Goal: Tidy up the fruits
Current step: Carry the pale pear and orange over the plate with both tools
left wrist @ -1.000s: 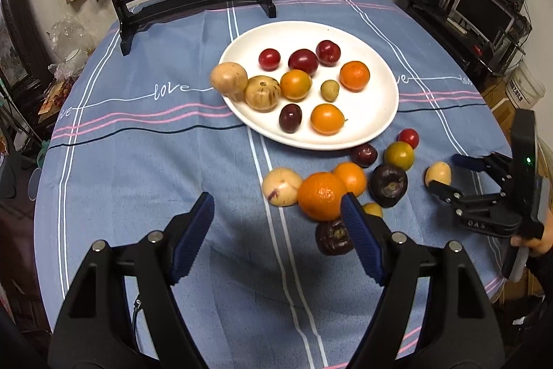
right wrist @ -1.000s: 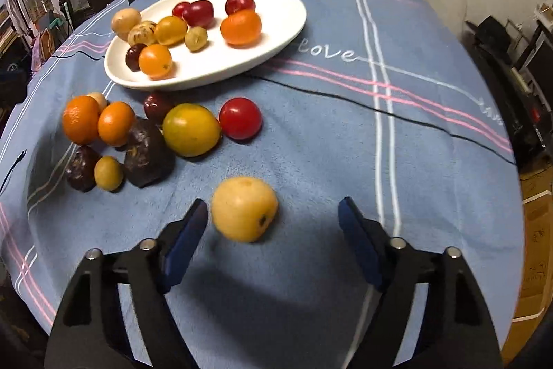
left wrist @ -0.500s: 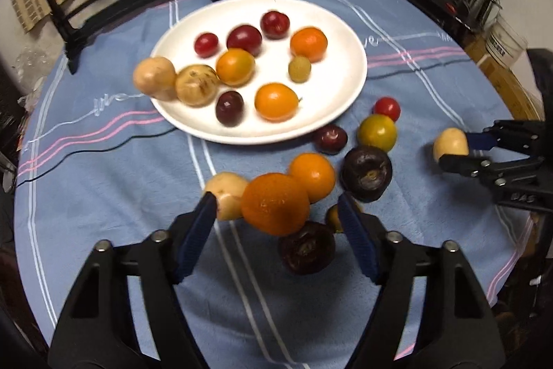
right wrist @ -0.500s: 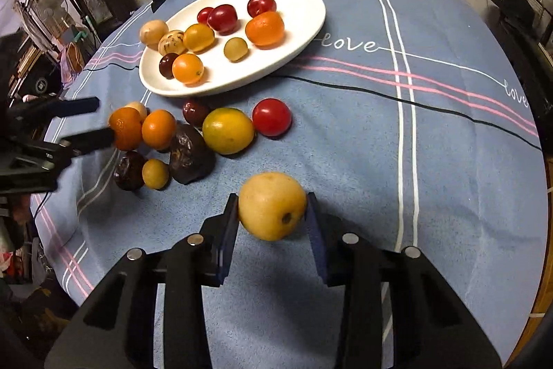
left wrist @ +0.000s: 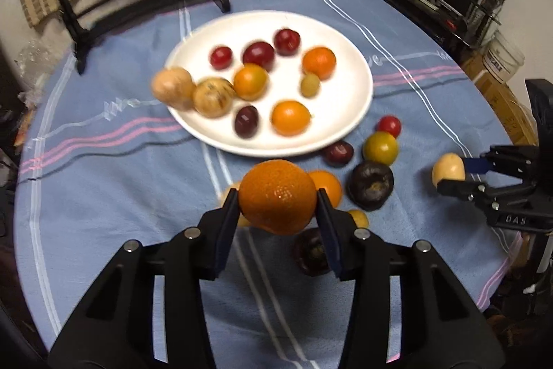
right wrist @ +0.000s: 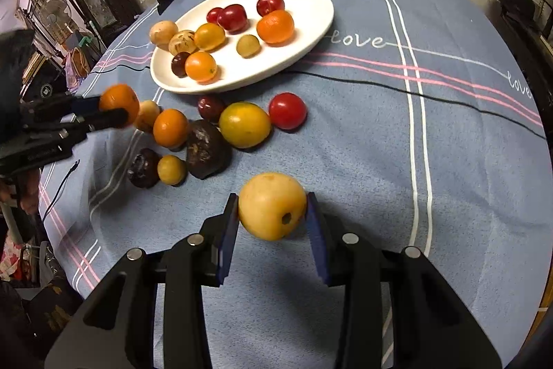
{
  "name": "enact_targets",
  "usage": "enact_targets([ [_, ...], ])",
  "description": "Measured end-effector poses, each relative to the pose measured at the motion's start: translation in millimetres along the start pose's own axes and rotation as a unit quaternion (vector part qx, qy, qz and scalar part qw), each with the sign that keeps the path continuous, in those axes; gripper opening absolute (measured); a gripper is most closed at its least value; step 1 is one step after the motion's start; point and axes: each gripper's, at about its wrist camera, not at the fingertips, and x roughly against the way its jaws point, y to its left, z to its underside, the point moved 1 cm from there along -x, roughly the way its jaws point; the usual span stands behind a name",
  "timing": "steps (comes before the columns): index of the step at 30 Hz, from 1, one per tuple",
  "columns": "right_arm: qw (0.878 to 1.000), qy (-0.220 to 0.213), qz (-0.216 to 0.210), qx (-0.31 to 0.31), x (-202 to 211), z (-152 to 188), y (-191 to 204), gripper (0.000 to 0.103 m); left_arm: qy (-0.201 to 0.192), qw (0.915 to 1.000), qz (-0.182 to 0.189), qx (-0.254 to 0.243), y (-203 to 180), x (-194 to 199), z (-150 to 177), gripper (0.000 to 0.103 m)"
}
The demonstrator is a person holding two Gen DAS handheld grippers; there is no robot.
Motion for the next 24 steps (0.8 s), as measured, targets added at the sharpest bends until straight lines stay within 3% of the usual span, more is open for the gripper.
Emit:
enact_targets([
  [2,1.0,-0.003,-0.008,-0.004,1.8,-2.2,2.0,0.038,-0.01,0.9997,-0.022,-0.005,1.3,9.1,-5.7,0.045],
  [8,0.999,-0.028,-0.037,-0.014,15.3,-18.6,10.5,0.038,-0.032,0.9988,-0.038,-0.003,1.8,27.7,-20.8,0.045],
  [17,0.993,-0.105,-0.057,0.008,58.2,-70.7,29.3,0.038,-0.06,0.9974,-0.04,-0.006,-7.5,43.1,-56.1,0.045],
  [24,0.989,-0.133,-0.057,0.02,67.1,-100.5,33.7,0.038,-0.076,0.996,-0.045,-0.01,-9.5,49.2,-76.7,0.045],
])
